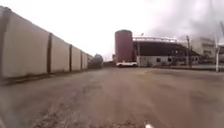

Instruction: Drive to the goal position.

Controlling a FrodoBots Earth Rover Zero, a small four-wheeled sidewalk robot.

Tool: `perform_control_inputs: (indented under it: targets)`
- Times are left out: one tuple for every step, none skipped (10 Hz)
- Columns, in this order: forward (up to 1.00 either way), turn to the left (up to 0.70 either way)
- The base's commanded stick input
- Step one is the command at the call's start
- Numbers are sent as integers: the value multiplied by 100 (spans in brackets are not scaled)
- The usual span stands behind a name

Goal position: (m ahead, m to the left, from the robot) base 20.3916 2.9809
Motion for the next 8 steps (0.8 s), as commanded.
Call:
perform_control_inputs:
  targets:
    - [60, 0]
    - [60, 0]
    - [60, 4]
    - [60, 5]
    - [60, 0]
    - [60, 0]
    - [60, 0]
    - [60, 0]
